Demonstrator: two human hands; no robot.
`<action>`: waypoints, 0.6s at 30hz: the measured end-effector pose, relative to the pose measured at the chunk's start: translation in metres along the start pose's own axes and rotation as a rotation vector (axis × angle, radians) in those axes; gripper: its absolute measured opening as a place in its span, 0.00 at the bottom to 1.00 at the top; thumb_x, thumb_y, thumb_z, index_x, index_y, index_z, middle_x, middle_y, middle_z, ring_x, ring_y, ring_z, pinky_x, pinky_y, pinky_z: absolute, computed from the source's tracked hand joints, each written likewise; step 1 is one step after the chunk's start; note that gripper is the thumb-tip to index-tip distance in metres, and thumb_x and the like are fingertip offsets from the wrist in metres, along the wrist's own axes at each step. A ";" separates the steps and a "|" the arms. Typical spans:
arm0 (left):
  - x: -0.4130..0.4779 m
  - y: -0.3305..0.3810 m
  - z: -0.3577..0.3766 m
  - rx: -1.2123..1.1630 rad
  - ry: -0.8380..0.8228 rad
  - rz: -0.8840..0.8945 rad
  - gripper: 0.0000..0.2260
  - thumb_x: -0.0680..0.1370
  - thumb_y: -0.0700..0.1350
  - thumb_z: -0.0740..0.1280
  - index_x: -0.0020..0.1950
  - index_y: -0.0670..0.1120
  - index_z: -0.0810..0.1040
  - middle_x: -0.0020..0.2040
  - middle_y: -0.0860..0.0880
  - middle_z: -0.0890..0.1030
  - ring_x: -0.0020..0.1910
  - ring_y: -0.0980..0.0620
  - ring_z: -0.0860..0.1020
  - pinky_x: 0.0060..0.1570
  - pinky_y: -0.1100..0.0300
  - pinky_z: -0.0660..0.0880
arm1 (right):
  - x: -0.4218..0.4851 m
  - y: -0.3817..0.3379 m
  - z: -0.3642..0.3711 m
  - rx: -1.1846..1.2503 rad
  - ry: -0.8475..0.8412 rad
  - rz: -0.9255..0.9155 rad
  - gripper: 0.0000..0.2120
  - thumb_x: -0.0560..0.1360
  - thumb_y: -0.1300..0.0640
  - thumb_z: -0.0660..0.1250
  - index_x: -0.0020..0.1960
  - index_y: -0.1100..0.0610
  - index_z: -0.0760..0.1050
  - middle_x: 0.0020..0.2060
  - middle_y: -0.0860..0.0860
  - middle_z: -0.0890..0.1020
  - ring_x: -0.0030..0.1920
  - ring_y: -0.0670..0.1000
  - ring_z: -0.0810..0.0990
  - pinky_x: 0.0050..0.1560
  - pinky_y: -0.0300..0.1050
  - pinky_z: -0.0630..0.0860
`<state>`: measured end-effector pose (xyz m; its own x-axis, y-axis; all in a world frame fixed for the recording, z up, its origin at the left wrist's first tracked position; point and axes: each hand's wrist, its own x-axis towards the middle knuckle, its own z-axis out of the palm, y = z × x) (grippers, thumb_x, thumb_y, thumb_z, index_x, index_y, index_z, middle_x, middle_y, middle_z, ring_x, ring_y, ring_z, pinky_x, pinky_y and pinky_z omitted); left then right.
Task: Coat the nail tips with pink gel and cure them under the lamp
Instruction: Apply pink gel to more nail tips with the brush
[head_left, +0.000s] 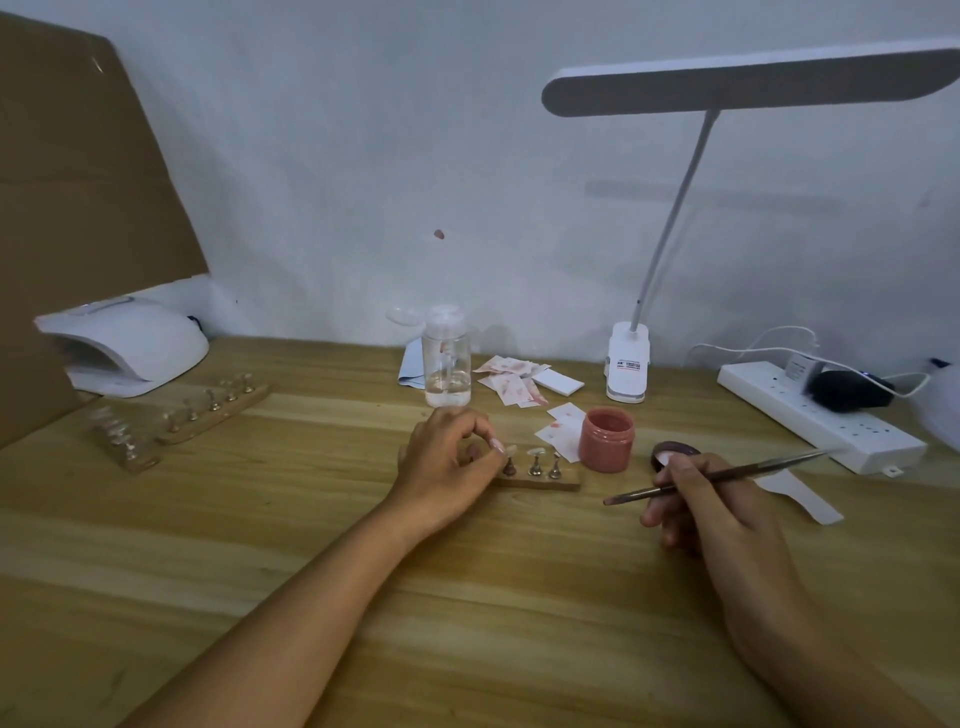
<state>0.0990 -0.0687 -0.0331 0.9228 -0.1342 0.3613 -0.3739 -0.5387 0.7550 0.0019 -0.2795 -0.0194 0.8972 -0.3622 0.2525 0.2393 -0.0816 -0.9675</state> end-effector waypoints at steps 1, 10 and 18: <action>0.000 0.000 0.000 0.004 -0.009 0.003 0.07 0.74 0.46 0.71 0.39 0.57 0.76 0.53 0.58 0.75 0.64 0.51 0.71 0.67 0.45 0.66 | 0.000 0.000 0.000 -0.001 0.000 -0.002 0.14 0.81 0.57 0.59 0.46 0.68 0.75 0.28 0.59 0.80 0.24 0.45 0.73 0.25 0.32 0.69; 0.000 0.000 0.000 0.020 -0.029 0.031 0.04 0.70 0.49 0.69 0.38 0.58 0.76 0.50 0.55 0.75 0.63 0.49 0.73 0.62 0.45 0.70 | 0.000 0.000 0.001 -0.004 0.005 0.005 0.14 0.81 0.57 0.59 0.46 0.67 0.75 0.28 0.58 0.80 0.24 0.44 0.72 0.25 0.31 0.69; 0.000 0.002 0.001 0.065 -0.038 0.037 0.04 0.67 0.51 0.66 0.36 0.61 0.74 0.51 0.60 0.72 0.57 0.50 0.75 0.61 0.47 0.72 | 0.001 0.001 0.001 -0.017 0.005 0.003 0.14 0.81 0.57 0.59 0.47 0.68 0.75 0.30 0.62 0.80 0.23 0.45 0.72 0.25 0.32 0.69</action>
<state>0.0982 -0.0707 -0.0328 0.9118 -0.1854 0.3664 -0.4020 -0.5855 0.7040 0.0031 -0.2790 -0.0199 0.8959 -0.3674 0.2496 0.2304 -0.0961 -0.9683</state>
